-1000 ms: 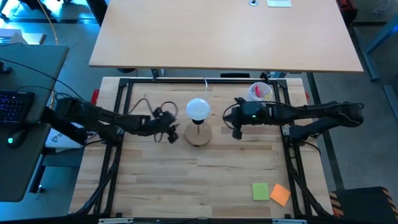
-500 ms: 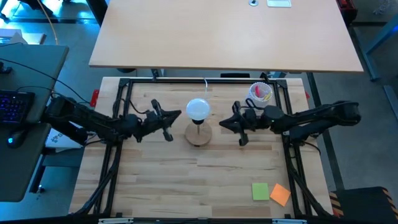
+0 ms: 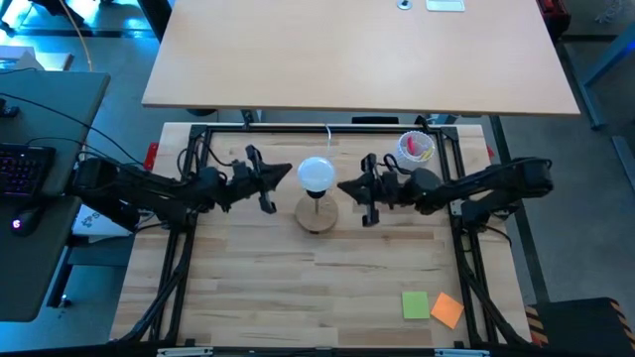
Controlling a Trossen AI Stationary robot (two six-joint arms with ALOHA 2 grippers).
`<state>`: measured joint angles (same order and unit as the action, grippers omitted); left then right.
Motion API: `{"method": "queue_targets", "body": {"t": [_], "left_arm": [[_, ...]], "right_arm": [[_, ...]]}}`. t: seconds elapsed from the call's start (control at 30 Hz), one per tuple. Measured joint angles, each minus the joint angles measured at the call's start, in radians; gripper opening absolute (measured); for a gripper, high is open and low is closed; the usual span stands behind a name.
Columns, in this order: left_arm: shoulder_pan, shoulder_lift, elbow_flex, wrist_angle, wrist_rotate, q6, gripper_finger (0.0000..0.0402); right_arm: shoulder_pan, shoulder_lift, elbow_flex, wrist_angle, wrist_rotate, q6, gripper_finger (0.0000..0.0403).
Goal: Screw lightbulb
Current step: Remove the lightbulb from the brown lamp
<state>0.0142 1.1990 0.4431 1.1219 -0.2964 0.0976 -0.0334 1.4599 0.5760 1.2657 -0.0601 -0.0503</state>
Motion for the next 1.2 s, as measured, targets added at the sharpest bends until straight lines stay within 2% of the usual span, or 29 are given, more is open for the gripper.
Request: {"method": "queue_targets", "body": {"t": [0.37, 0.57, 0.63, 0.83, 0.9, 0.97, 1.2], "left_arm": [[-0.055, 0.087, 0.003, 0.075, 0.001, -0.131, 0.0], [-0.157, 0.11, 0.008, 0.117, -0.009, -0.102, 0.0], [-0.199, 0.109, 0.007, 0.101, -0.062, -0.07, 0.0], [-0.273, 0.089, 0.006, 0.094, -0.349, 0.07, 0.0], [-0.262, 0.09, 0.006, 0.09, -0.417, 0.101, 0.0], [-0.228, 0.082, 0.006, 0.072, -0.432, 0.098, 0.0], [-0.039, 0.024, 0.006, -0.124, -0.309, -0.033, 0.0]], "right_arm": [[-0.127, 0.064, 0.06, -0.01, 0.009, 0.102, 0.0], [-0.183, 0.065, 0.057, -0.028, 0.117, 0.129, 0.0], [-0.2, 0.064, 0.057, -0.028, 0.125, 0.13, 0.0], [-0.201, -0.005, 0.056, -0.111, 0.112, 0.14, 0.0], [-0.185, -0.042, 0.056, -0.19, 0.111, 0.115, 0.0], [-0.16, -0.079, 0.055, -0.263, 0.108, 0.081, 0.0], [-0.053, -0.159, 0.055, -0.409, 0.105, -0.044, 0.0]]}}
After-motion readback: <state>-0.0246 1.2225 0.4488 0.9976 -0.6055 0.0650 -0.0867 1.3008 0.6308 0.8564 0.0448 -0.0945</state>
